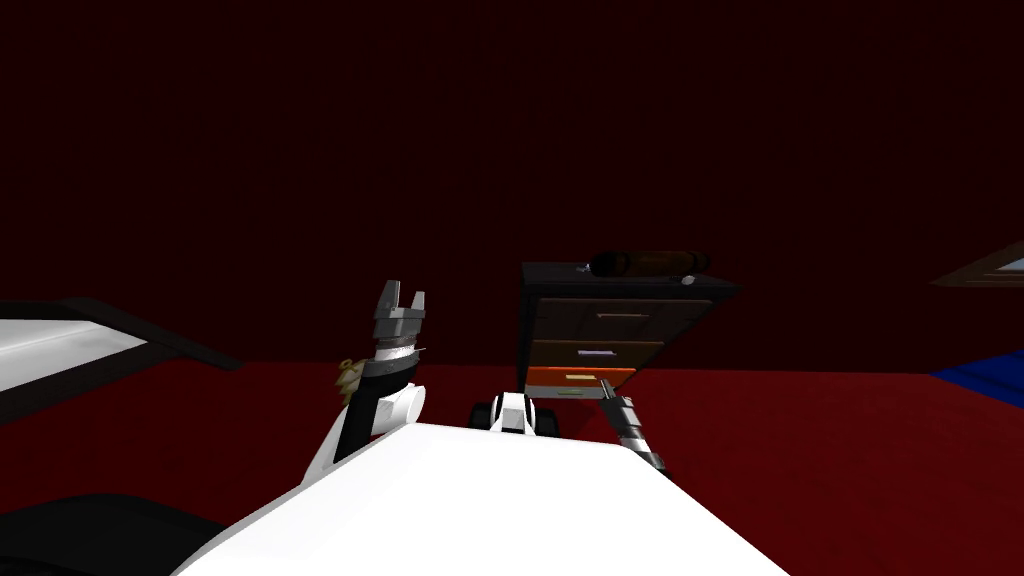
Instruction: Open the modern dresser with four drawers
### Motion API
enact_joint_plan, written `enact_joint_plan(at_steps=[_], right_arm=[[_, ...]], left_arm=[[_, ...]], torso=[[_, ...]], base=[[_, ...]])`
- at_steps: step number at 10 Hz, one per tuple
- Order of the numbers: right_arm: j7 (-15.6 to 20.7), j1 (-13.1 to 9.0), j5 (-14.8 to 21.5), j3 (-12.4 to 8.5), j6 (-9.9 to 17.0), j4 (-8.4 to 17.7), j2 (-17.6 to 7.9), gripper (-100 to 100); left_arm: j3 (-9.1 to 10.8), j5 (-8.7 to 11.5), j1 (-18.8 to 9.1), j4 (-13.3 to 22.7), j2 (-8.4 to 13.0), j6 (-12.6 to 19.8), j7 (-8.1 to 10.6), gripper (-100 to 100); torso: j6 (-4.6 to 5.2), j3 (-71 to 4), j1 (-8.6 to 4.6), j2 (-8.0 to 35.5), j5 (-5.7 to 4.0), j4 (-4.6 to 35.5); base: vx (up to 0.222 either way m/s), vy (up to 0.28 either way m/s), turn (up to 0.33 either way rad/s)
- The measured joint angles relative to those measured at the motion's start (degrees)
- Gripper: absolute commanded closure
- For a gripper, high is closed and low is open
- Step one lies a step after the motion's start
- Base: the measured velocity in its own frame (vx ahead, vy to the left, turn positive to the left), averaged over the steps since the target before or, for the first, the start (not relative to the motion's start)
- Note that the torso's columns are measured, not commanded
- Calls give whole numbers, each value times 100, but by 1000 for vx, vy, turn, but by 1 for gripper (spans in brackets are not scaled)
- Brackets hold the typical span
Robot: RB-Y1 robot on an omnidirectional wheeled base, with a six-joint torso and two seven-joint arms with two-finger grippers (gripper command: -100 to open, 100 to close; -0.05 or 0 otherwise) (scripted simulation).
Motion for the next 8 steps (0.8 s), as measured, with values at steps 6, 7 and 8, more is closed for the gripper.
enact_joint_plan(at_steps=[6, 7, 8], right_arm=[[210, -99, 24, 34, -14, 114, -70, -100], [212, -72, 32, 48, 10, 66, 93, -100], [208, -88, 26, 42, 9, 94, 213, -100]], left_arm=[[0, 0, 1, -1, 0, 0, 0, 0], [0, 0, 0, 0, 0, 0, 0, 0], [0, 0, 0, 0, 0, 0, 0, 0]], torso=[[2, 48, 1, 78, 0, 21], [2, 59, 3, 96, 0, 26], [1, 55, 0, 87, 0, 25]], base=[[130, 14, 16], [0, 0, 0], [0, 0, 0]])
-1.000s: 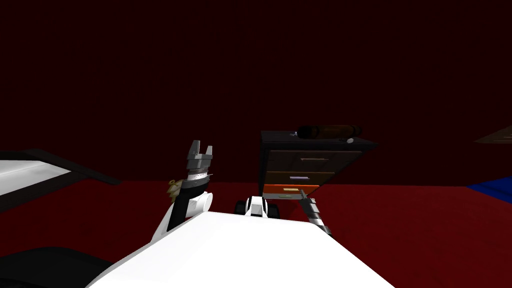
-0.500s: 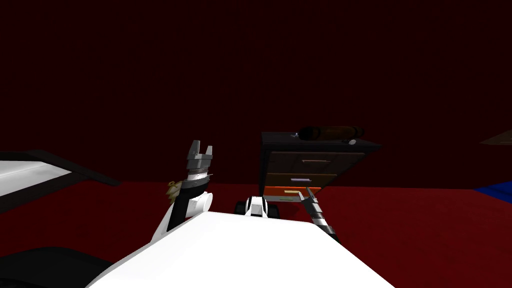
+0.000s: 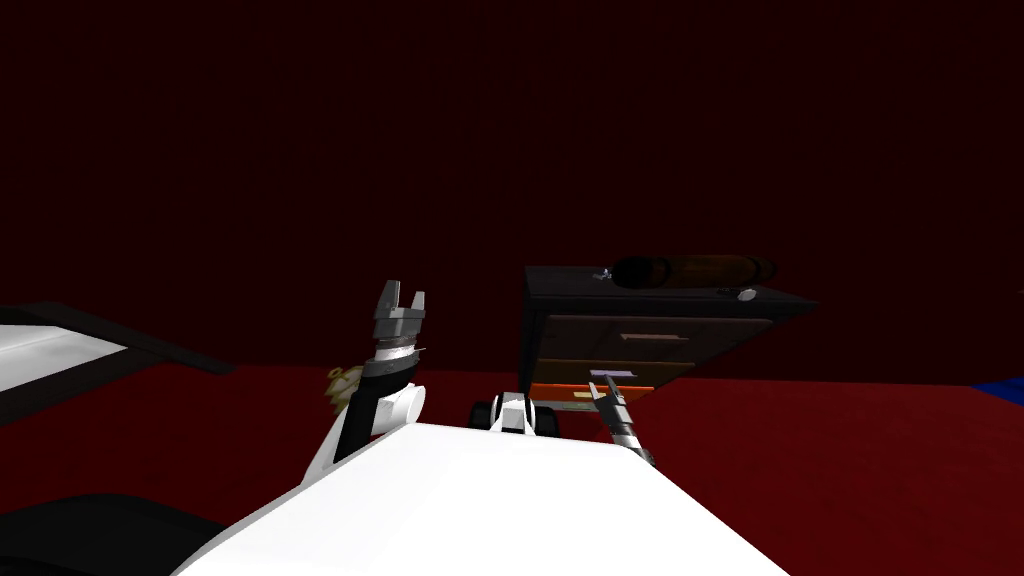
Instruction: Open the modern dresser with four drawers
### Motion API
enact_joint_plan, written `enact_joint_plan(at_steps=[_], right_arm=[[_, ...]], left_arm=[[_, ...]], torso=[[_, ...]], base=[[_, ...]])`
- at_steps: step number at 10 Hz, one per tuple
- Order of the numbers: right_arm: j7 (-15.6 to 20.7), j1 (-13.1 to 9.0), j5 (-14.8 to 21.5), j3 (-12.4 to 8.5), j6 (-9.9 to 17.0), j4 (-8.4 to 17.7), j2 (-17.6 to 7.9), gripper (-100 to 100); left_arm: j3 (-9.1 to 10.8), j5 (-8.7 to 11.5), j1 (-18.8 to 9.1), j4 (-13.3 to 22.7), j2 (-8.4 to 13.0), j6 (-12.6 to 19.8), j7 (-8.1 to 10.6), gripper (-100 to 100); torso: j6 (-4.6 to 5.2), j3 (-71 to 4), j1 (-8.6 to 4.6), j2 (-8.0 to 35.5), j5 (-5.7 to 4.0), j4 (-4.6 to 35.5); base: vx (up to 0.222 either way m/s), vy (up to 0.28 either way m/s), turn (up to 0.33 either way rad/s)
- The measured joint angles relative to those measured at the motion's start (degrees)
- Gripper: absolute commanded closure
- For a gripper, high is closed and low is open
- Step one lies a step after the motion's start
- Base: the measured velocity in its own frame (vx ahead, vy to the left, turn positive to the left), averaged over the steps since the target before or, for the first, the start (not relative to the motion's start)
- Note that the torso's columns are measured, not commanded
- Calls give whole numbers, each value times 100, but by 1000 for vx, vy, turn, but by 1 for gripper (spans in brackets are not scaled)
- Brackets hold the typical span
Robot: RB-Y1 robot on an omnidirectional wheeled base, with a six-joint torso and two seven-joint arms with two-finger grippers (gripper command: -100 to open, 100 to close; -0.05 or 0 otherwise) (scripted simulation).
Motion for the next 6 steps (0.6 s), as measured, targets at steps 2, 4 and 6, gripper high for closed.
enact_joint_plan(at_steps=[2, 4, 6], right_arm=[[-87, 0, -1, -10, 82, -104, -54, -100], [-111, 1, -2, -12, 107, -118, -61, 100], [-170, 40, -5, -10, 91, -156, -113, 100]], left_arm=[[0, 0, 0, 0, 0, 0, 0, 0], [0, 0, 0, 0, 0, 0, 0, 0], [-1, 0, -2, 0, -1, 0, 0, 0]], torso=[[1, -26, 4, -39, 1, -12], [0, -26, 0, -40, 0, -12], [1, 5, 11, 10, 3, 2]], base=[[3, 13, -33], [-53, 19, -14], [-195, 19, -32]])
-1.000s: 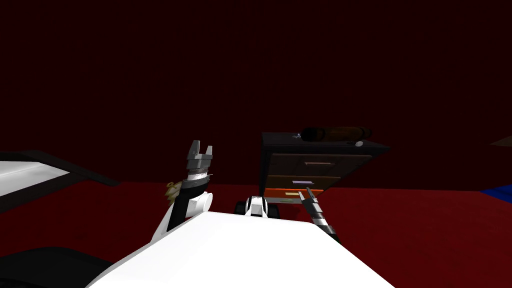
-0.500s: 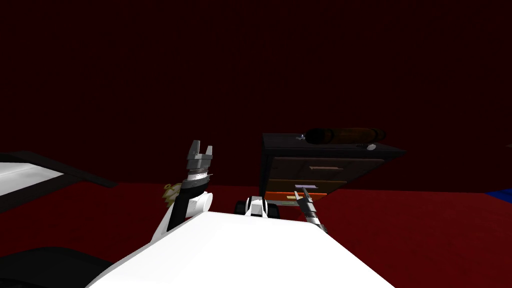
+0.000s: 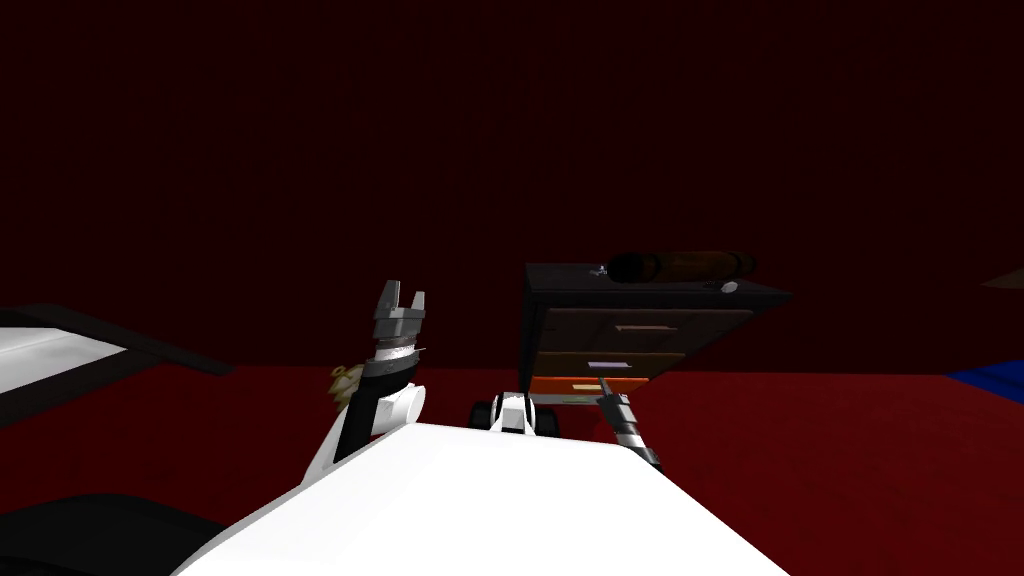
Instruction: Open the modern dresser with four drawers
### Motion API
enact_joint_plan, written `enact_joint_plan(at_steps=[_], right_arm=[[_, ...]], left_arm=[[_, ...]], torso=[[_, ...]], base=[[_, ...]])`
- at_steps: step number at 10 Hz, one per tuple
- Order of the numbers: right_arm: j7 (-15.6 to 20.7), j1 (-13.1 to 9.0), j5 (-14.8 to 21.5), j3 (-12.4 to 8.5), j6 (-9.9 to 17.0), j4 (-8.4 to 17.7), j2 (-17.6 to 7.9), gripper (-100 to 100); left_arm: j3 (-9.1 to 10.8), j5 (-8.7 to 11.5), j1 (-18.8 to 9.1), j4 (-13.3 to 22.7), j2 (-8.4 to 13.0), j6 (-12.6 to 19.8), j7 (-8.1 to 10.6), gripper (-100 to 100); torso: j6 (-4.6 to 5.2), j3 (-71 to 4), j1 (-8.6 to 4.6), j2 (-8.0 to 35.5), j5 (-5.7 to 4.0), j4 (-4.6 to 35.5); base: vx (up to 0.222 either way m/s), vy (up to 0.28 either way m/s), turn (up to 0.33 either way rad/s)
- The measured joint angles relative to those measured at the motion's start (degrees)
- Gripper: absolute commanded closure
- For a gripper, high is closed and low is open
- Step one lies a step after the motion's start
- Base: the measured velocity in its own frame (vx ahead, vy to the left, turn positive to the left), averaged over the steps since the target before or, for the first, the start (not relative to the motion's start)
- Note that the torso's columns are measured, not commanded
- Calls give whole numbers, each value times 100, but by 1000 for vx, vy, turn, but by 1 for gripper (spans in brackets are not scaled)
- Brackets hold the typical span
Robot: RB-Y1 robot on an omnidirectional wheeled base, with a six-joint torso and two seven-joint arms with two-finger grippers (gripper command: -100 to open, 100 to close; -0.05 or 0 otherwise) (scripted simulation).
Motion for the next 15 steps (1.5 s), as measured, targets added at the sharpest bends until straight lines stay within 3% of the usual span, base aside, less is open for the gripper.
enact_joint_plan(at_steps=[2, 3, 8, 12, 15], right_arm=[[-67, 54, -1, 4, -10, -57, -46, 100], [-75, 60, -1, 4, -10, -60, -49, -100], [121, 5, 13, 33, -82, 73, -331, -100], [202, -71, 2, 42, -123, 219, 113, -100], [179, -249, -3, -1, 74, 205, 101, -100]], left_arm=[[1, 0, 0, 0, 1, 0, 0, 0], [1, 0, 1, 0, 1, 0, 0, 0], [1, 0, 4, -1, 1, -1, 0, 0], [1, 0, 2, 0, 1, 0, 0, 0], [1, 0, 1, 0, 1, 0, 0, 0]], torso=[[-1, -20, -27, -34, -8, -9], [-2, -46, -12, -78, -5, -20], [-1, -32, -16, -52, -4, -14], [-1, -7, -9, -13, -3, -3], [0, -24, -11, -37, -3, -11]], base=[[-146, -28, -14], [0, 0, 0], [136, -16, 23], [31, 4, -3], [-56, 1, 76]])
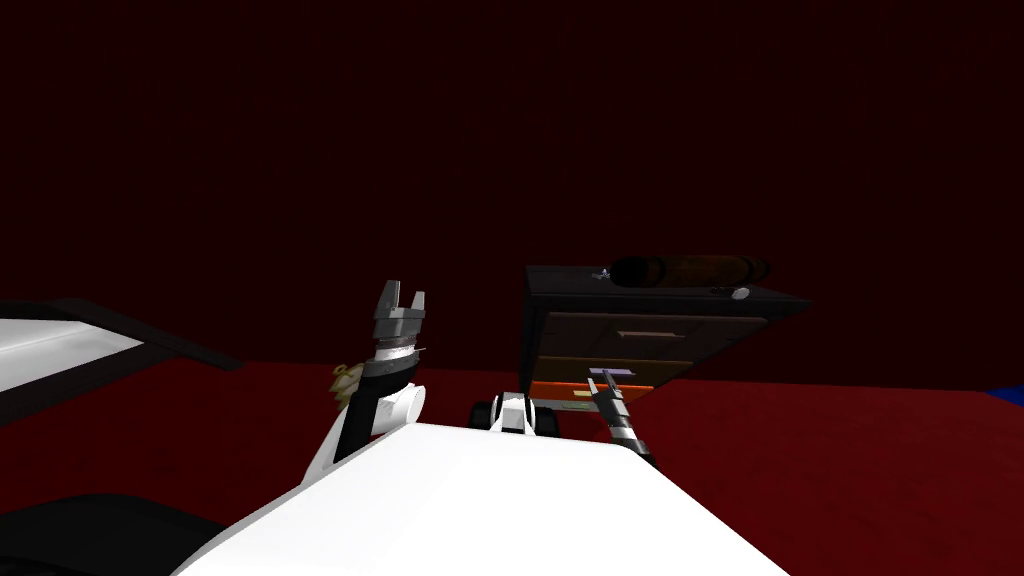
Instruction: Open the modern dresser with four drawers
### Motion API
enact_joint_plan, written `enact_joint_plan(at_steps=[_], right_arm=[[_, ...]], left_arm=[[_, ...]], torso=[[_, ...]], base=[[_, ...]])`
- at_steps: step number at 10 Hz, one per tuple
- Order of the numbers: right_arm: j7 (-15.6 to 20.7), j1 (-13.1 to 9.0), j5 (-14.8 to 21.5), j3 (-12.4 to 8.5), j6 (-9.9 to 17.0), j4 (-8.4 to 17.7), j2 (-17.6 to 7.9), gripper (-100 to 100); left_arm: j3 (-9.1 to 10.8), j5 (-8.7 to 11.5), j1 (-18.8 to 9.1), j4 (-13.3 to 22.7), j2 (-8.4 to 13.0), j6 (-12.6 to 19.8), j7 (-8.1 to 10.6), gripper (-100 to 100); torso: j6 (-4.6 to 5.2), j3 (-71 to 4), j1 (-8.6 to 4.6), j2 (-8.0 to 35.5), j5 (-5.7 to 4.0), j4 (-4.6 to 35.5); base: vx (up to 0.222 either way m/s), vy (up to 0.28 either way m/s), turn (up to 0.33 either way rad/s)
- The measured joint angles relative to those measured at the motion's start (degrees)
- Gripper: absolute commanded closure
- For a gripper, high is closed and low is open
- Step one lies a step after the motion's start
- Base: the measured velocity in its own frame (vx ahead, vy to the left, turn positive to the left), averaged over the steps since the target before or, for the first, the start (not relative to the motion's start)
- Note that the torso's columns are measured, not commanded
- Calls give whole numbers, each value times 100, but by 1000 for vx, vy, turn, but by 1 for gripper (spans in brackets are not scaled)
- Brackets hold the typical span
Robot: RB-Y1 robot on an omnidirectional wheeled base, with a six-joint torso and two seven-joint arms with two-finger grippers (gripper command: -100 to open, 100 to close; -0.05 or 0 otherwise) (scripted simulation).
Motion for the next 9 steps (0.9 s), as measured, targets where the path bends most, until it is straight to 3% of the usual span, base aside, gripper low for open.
enact_joint_plan(at_steps=[4, 5, 7, 9], right_arm=[[60, -561, -38, -129, 308, 327, -82, -100], [69, -583, -40, -134, 325, 344, -84, 100], [15, -391, -13, -82, 329, 189, -61, 100], [28, -200, -10, -36, 107, 156, -35, 100]], left_arm=[[0, 0, 0, 0, 0, 0, 0, 0], [0, 0, 1, 0, 0, 0, 0, 0], [1, 0, 2, 0, 0, 0, 0, 0], [1, 0, 2, 0, 0, 0, 0, 0]], torso=[[-2, -5, 4, -9, 1, -2], [2, -8, 0, -15, 0, -4], [8, -11, 7, -11, 15, 9], [6, -3, -6, -5, 3, 3]], base=[[-51, 9, 63], [4, 3, -37], [53, -1, -82], [69, -10, -79]])
